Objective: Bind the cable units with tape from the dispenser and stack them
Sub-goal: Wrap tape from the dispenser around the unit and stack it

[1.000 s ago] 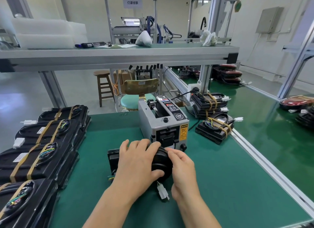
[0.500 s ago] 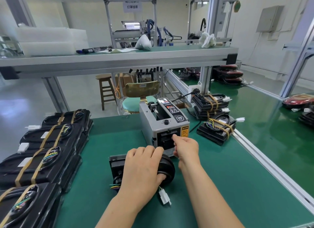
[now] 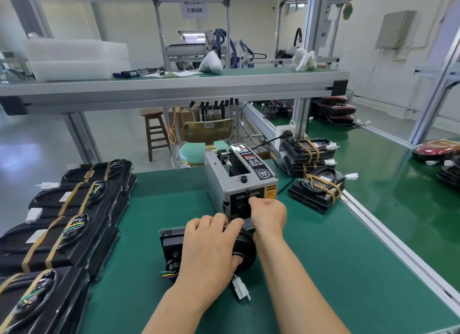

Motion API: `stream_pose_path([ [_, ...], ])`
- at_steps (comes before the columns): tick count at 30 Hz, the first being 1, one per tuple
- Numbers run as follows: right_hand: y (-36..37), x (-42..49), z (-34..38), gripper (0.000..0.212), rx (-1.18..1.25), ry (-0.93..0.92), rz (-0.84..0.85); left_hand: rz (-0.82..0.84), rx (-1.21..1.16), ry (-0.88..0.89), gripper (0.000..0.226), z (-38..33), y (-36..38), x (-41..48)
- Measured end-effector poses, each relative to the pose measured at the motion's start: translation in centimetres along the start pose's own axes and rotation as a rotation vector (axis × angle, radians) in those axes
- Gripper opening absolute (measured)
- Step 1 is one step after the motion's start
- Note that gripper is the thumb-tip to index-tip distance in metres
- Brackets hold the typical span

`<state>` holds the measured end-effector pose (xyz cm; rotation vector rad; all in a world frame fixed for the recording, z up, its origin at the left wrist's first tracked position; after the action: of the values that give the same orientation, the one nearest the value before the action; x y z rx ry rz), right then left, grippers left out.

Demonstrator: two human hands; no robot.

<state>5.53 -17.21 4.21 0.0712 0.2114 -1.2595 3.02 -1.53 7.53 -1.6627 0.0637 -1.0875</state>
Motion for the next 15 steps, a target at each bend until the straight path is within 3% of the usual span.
stream_pose_path([
  [4, -0.7, -0.4, -0.5, 0.014, 0.075, 0.048, 0.009, -0.016, -0.025, 0.018, 0.055, 0.1, -0.4, 0.1],
  [7, -1.6, -1.0, -0.6, 0.023, 0.287, 0.155, 0.066, -0.066, -0.116, -0.015, 0.054, 0.9, -1.3, 0.3],
  [15, -4.9, -4.8, 1.6, 0.018, 0.516, 0.192, 0.187, -0.265, -0.640, -0.257, 0.055, 2.9, -3.0, 0.1],
])
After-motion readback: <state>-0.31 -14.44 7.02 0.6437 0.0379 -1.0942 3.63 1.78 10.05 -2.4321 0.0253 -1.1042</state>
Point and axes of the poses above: each hand's wrist, its own x-axis towards the middle knuckle, its own y-axis out of the palm, z = x × y, the point moved 5 cm from there along x, towards the middle knuckle, and after that the axes turned 14 degrees about -z, right-handed, at the moved point
